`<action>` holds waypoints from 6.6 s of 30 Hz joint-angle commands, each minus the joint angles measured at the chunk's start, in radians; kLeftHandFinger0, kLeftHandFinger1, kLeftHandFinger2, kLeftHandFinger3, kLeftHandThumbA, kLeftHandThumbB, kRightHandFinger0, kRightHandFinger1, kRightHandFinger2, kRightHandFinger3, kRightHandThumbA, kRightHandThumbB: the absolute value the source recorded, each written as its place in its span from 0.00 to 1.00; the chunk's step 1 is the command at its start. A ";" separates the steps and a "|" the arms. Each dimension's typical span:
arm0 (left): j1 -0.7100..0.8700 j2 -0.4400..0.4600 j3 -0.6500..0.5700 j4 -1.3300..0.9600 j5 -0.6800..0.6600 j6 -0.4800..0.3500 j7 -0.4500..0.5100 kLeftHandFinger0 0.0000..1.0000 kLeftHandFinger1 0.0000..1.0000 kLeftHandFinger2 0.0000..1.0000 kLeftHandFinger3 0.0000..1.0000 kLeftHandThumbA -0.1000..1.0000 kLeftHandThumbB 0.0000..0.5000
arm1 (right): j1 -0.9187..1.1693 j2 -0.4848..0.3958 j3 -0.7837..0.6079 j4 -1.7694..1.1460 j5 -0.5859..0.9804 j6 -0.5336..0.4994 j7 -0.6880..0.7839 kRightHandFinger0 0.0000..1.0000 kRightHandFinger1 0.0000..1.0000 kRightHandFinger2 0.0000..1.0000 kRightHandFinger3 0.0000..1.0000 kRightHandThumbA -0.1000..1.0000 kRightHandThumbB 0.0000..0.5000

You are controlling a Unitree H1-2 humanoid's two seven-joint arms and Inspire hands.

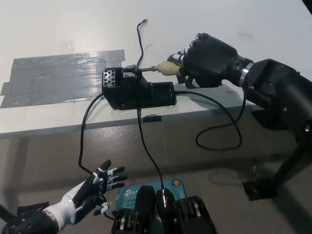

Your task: The robot uses its right hand to grab and lift the soldering gun kept on the middle of the table and puts it in its base

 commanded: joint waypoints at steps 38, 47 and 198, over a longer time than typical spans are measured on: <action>-0.014 0.005 -0.018 -0.033 0.015 0.015 -0.001 1.00 1.00 1.00 1.00 1.00 0.60 | -0.002 -0.006 -0.036 -0.015 0.000 -0.017 0.045 0.00 0.00 0.28 0.24 0.05 0.05; -0.018 0.001 -0.026 -0.030 0.022 -0.002 -0.004 1.00 1.00 1.00 1.00 1.00 0.60 | -0.027 0.028 0.030 0.064 -0.045 0.005 -0.062 0.00 0.00 0.28 0.31 0.00 0.05; 0.002 -0.018 -0.093 -0.082 0.102 -0.014 0.016 1.00 1.00 0.97 1.00 1.00 0.62 | -0.343 0.189 0.081 -0.255 0.457 0.563 1.154 1.00 1.00 1.00 1.00 0.83 1.00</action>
